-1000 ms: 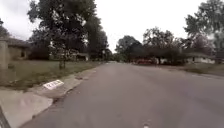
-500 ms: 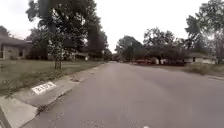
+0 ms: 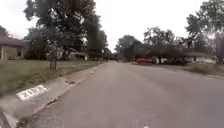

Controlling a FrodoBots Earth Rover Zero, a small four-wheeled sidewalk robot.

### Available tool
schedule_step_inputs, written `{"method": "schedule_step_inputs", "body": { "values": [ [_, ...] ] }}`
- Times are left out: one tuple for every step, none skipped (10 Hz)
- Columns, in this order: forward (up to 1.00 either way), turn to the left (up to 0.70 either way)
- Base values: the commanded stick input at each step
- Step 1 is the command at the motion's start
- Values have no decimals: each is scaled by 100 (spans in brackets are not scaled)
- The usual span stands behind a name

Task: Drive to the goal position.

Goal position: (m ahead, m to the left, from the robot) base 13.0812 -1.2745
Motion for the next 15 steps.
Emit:
{"method": "schedule_step_inputs", "body": {
  "values": [
    [70, 0],
    [70, 0],
    [70, 0],
    [70, 0],
    [70, 0],
    [70, 0],
    [70, 0],
    [70, 0],
    [70, 0],
    [70, 0],
    [70, 0],
    [70, 0],
    [70, 0],
    [70, 0],
    [70, 0]
  ]
}}
